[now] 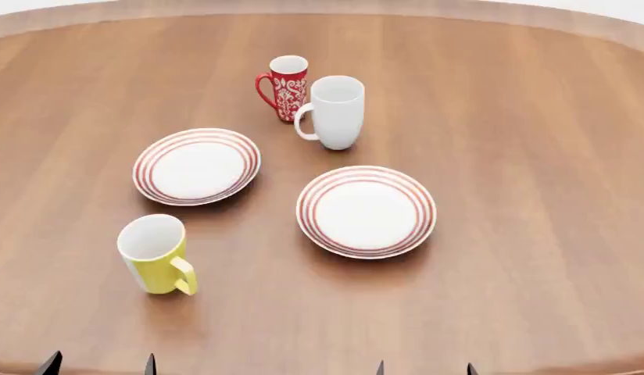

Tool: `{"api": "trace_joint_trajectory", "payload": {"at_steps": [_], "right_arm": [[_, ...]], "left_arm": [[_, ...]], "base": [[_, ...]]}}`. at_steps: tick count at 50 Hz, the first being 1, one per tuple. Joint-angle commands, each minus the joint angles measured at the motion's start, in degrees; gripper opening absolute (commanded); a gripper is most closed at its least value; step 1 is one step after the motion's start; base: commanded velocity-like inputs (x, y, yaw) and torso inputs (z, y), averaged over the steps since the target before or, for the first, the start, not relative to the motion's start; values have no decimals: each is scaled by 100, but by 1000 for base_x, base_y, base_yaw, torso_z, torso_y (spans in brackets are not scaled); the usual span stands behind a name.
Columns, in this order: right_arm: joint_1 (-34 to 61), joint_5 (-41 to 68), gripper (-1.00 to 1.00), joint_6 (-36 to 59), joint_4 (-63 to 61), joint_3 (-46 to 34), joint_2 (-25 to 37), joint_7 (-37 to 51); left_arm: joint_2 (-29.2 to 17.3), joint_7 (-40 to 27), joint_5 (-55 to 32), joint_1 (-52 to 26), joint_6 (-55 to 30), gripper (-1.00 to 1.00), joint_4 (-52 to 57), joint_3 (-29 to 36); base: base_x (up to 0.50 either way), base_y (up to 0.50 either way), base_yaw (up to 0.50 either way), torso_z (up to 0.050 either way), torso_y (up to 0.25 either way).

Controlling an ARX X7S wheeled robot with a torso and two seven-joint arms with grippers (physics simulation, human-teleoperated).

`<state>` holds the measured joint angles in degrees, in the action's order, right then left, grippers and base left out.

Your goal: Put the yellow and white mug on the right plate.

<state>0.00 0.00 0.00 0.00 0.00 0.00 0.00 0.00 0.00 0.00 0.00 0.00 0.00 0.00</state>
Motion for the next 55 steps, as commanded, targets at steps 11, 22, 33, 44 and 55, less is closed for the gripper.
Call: {"api": "trace_joint_trajectory", "payload": {"at_steps": [11,22,33,44,55], "right_arm": [[16,271,100,-9,30,-309,259,295],[2,222,100,1,15,-249,208,226],[3,331,100,-92,-33,-366,321,414],[-317,456,100,-3853,-481,-297,273,545],[-330,311,100,-4205,-475,-469,412,614]], "left_arm": [[-258,-273,-259,-72,210,100,-277,307],[-203,-276,-116,-90,140,100,-315,266],[-324,-521,-112,-50,294,100,-174,418],[-460,-1785,1418,530,4026,100,791,330],[-548,-1882,1329,546,3954,100,826,434]], "base": [[0,0,0,0,0],[0,0,0,0,0],[0,0,0,0,0],[0,0,0,0,0],[160,-15,0,0,0]]}}
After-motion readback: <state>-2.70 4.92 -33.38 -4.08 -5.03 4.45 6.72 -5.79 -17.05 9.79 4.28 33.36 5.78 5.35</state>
